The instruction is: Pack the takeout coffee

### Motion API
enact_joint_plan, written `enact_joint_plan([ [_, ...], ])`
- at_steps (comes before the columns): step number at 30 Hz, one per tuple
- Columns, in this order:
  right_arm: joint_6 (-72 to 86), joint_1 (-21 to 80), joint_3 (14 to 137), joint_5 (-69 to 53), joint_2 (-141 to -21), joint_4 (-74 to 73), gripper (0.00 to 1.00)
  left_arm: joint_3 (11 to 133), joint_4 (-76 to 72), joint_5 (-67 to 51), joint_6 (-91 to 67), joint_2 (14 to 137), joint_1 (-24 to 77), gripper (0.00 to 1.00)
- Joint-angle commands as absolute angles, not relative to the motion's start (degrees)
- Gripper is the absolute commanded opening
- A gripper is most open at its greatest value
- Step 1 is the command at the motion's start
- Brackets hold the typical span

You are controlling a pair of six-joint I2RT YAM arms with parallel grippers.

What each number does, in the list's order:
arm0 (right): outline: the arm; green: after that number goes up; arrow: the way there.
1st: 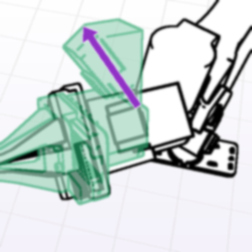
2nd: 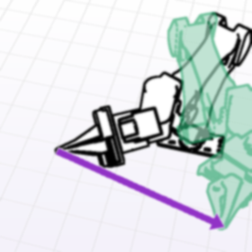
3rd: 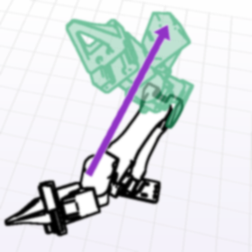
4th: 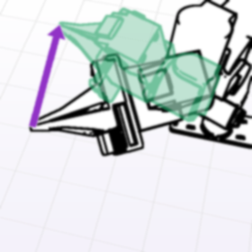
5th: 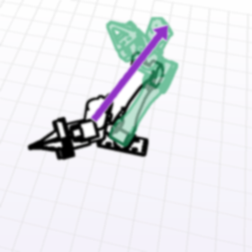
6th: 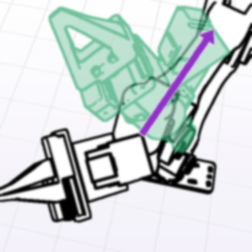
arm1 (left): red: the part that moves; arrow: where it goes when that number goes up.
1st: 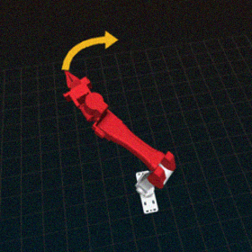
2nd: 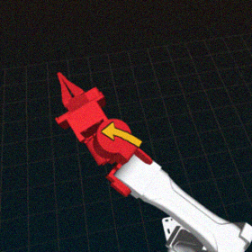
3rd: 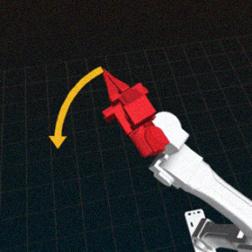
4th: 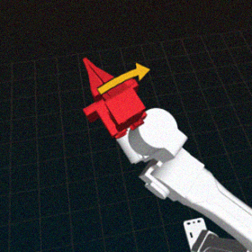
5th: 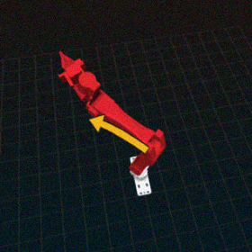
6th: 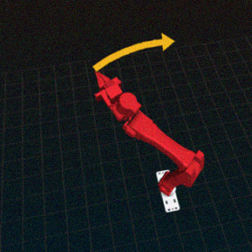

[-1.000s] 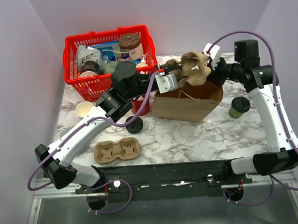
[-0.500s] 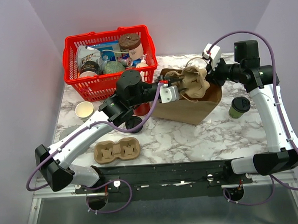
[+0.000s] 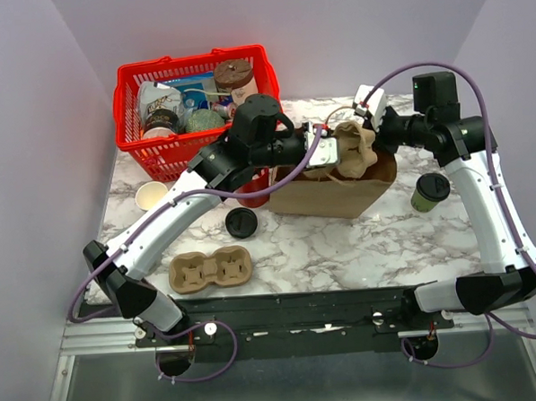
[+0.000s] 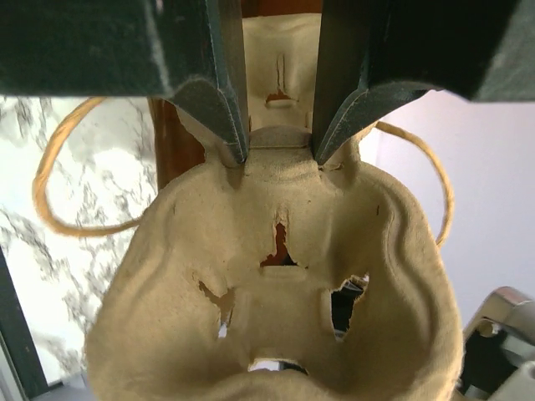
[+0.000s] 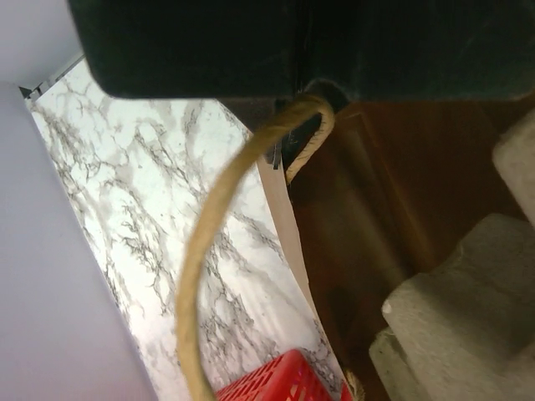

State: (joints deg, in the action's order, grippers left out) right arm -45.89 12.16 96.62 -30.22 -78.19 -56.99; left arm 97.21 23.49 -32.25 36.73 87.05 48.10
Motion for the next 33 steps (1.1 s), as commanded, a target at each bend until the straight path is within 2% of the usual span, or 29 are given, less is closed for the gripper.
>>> enact_joint_plan([
  [1, -47.6, 13.4, 95.7, -28.8, -77.0, -55.8, 0.0, 102.5, 33.6, -35.9, 41.9, 89.9, 47.9, 0.0],
  [10, -47.0, 13.5, 95.8, -26.6, -76.8, -55.4, 0.01, 107.0, 43.3, -31.1, 54.0, 94.0, 47.9, 0.0],
  [17, -45.2, 13.6, 93.6, -23.8, -77.1, -52.8, 0.01, 99.4, 37.1, -31.2, 53.7, 89.0, 47.7, 0.0],
  [23, -44.3, 13.6, 95.9, -23.1, -78.1, -51.8, 0.0, 104.9, 46.3, -29.6, 58.8, 93.7, 47.5, 0.0],
  [33, -46.6, 15.6, 94.7, -24.1, -76.8, -54.1, 0.01, 111.7, 45.1, -24.7, 57.2, 101.4, 47.9, 0.0],
])
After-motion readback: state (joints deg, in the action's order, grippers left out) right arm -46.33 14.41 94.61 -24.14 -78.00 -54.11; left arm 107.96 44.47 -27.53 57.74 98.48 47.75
